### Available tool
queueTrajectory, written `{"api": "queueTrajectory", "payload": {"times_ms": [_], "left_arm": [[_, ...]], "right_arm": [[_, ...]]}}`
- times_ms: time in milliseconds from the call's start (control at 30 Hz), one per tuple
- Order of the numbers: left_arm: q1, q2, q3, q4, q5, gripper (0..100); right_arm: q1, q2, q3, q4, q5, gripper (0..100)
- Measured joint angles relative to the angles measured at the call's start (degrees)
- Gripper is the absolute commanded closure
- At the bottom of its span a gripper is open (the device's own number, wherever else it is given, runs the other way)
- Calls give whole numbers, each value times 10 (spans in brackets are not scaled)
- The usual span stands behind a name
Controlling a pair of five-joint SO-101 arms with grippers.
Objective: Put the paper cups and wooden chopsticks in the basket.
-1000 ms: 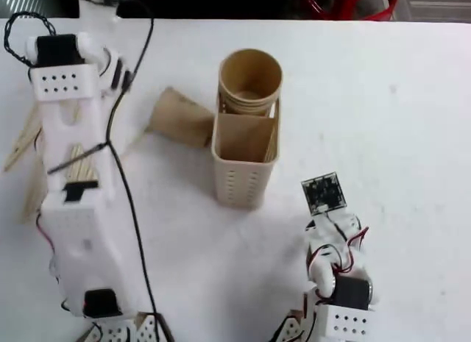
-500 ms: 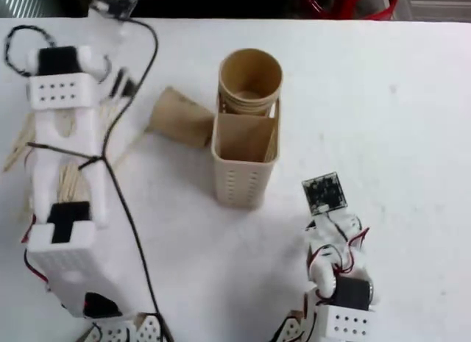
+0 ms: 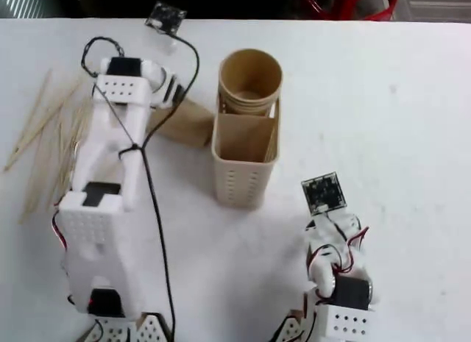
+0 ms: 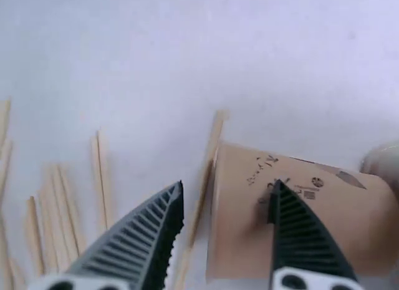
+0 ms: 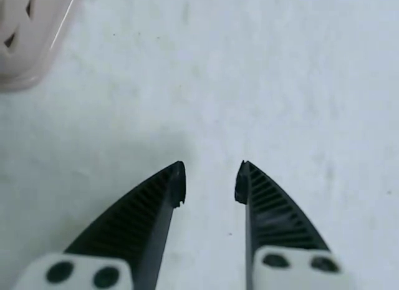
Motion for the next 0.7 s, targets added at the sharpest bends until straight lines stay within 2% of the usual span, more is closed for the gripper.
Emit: {"api": "queueTrajectory", "payload": {"times_ms": [133, 467, 700], "left_arm": [[-37, 0, -7, 15, -25, 775], [-166, 8, 2, 135, -149, 775], [-210, -11, 2, 154, -166, 775]], "right_arm": [[1, 0, 0, 0, 0, 854], [1, 0, 0, 0, 0, 854], [1, 0, 0, 0, 0, 854]]}}
